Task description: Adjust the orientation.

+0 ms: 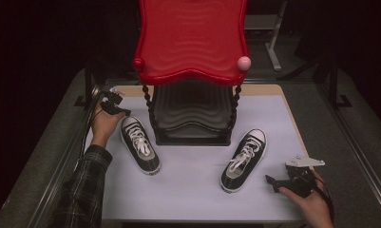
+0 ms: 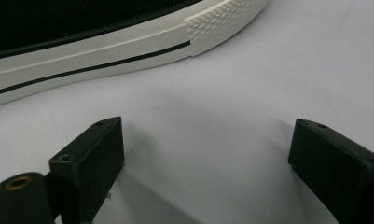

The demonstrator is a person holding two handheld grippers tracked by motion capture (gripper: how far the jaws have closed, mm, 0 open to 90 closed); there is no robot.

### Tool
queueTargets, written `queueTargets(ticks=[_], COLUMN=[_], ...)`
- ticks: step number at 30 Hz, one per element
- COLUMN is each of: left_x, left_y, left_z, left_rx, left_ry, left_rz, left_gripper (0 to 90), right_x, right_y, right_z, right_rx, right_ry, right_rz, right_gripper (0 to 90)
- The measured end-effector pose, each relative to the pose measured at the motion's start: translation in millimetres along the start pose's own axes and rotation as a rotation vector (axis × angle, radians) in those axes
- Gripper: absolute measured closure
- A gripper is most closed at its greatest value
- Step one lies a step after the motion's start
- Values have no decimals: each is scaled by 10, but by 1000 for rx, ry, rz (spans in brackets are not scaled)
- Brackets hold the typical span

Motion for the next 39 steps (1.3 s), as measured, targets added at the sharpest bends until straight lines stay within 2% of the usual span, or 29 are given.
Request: queueTargets(ticks=[5, 7, 15, 25, 27, 29, 31, 34, 35, 39], left_x=[-73, -99, -287, -484, -530, -571, -597, -630, -647, -759], left_y=[-37, -66, -188, -337, -363, -385, -388, -406, -444, -662], left_z=[-96, -157, -463, -827, -896, -948, -956, -913, -899, -879], left_rx=[-58, -61, -113, -119, -135, -130, -138, -178, -186, -151], left_ry=[-1, 12, 22, 60, 68, 58, 54, 11, 11, 49], left_rz=[-16, -9, -13, -14, -15, -33, -47, -89, -94, -105], left_gripper=[900, 900, 900, 900, 900, 900, 900, 900, 900, 900], right_x=[-1, 0, 0, -1, -1, -1, 0, 0, 0, 0], right_y=[-1, 0, 0, 0, 0, 0, 0, 0, 0, 0], right_z=[2, 0, 0, 0, 1, 0, 0, 1, 0, 1], right_rx=[0, 0, -1, -2, -2, -1, -1, -1, -1, -1], right_ry=[2, -1, -3, -3, -3, -3, -3, -2, -3, -2], right_rz=[1, -1, -2, -2, -2, -2, -1, -2, -2, -2], right_gripper=[96, 95, 96, 96, 96, 96, 96, 96, 96, 96])
Point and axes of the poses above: each handheld gripper's, and its own axes: y roughly forward along the jaws, x roughly out of its top, z roughly to its left, the point moved 4 cm from there along y, roughly forward along the jaws, and after that the axes turned 4 degrees about -y, right-handed, at the moved point
